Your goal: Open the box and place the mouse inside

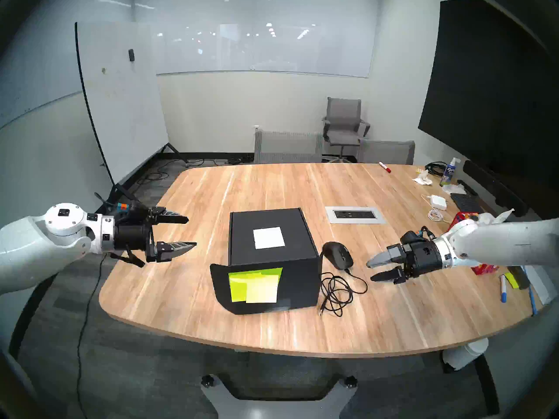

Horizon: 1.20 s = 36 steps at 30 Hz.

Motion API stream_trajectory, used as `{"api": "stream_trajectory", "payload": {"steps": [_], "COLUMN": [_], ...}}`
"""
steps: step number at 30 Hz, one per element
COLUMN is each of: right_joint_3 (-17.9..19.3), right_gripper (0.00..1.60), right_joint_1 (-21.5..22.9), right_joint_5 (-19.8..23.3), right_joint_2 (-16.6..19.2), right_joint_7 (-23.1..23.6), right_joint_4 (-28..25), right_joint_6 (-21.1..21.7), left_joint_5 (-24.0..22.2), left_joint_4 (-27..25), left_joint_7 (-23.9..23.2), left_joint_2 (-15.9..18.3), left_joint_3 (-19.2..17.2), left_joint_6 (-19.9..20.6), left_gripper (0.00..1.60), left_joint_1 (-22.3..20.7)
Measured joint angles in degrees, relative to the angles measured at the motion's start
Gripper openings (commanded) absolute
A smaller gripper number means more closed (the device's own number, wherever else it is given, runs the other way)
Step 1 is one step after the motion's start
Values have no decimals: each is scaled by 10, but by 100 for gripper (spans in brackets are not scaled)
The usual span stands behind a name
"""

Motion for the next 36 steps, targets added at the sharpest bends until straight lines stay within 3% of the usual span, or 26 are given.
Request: {"api": "stream_trajectory", "payload": {"steps": [36], "right_joint_3": [11], "right_gripper": [160], "right_joint_1": [3], "right_joint_5": [0], "right_joint_2": [17], "right_joint_7": [4], "right_joint_4": [-6], "right_joint_6": [-5], "left_joint_5": [0], "left_joint_4": [0], "left_joint_7": [0], "left_joint_2": [0], "left_joint_3": [1], "left_joint_6": [0], "left_gripper": [160], "left_joint_1": [-1]}}
